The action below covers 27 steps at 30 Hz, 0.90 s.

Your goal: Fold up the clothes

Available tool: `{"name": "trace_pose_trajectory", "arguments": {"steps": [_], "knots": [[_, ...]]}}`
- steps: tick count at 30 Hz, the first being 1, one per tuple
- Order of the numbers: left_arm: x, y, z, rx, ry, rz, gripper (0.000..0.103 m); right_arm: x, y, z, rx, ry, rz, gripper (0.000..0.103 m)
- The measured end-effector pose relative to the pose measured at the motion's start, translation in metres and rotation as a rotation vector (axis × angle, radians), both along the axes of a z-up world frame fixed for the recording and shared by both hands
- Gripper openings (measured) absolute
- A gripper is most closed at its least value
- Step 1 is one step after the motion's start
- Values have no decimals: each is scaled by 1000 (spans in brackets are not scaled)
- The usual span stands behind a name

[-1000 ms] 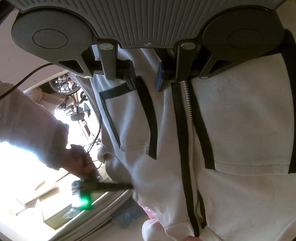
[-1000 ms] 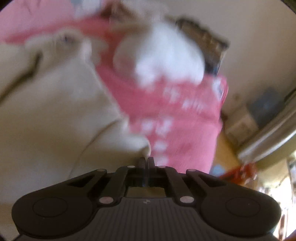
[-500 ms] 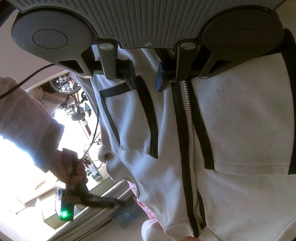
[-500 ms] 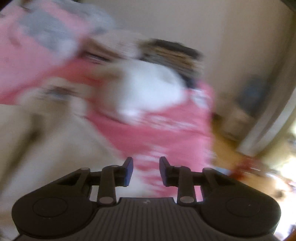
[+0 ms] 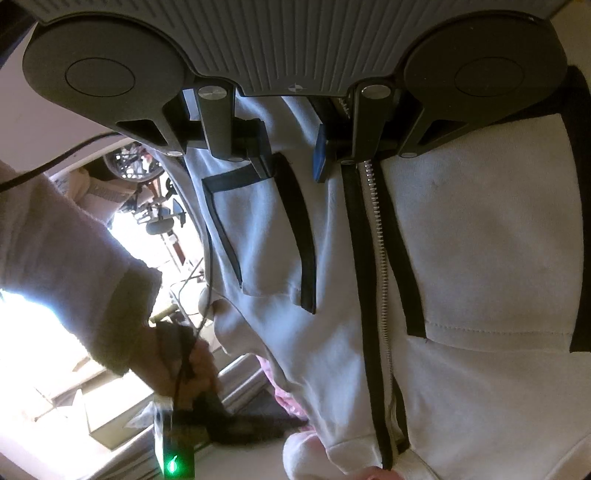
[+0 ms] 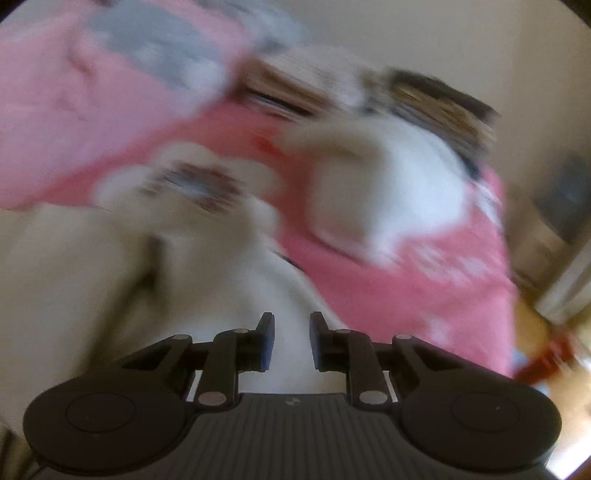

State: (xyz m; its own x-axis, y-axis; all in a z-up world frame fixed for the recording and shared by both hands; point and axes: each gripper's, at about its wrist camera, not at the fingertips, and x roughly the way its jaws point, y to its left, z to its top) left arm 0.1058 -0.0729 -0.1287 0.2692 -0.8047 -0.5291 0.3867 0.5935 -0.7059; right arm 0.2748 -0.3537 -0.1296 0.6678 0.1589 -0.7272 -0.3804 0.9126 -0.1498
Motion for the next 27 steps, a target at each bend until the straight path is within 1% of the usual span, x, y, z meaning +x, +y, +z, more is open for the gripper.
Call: {"name": "trace_pose_trajectory", "arguments": {"steps": [1, 2, 4, 5, 7, 11, 14, 16, 17, 19, 20, 23, 25, 27], "knots": [[0, 0, 0, -2, -1, -1, 26, 4, 11, 0, 16, -1, 35, 21], [0, 0, -1, -4, -3, -2, 26, 14, 19, -7, 17, 1, 39, 21], [-1, 1, -2, -11, -10, 1, 26, 40, 26, -33, -23, 18, 6, 20], [-1, 1, -2, -15, -14, 5, 26, 53, 22, -45, -42, 39, -20, 20], [-1, 3, -3, -23, -12, 6, 26, 56, 11, -53, 30, 37, -51, 20], [2, 6, -5, -33, -2, -1, 26, 40, 10, -31, 28, 23, -81, 21], [6, 8, -6, -39, 10, -2, 26, 34, 12, -16, 104, 3, -54, 21], [6, 8, -6, -43, 14, -4, 26, 43, 20, -21, 123, -2, -31, 21], [5, 9, -6, -46, 13, -5, 26, 51, 24, -30, 111, 9, -39, 21], [4, 8, -6, -50, 12, -4, 26, 67, 27, -52, 107, 61, -58, 21], [3, 7, -5, -51, 13, -3, 26, 66, 26, -56, 130, 39, -59, 21], [4, 5, -4, -52, 16, -2, 26, 60, 27, -42, 130, 35, -70, 21], [4, 5, -3, -50, 21, 0, 26, 48, 24, -28, 128, 30, -67, 21], [4, 4, -3, -50, 23, 1, 26, 32, 23, -14, 153, 22, -39, 22]]}}
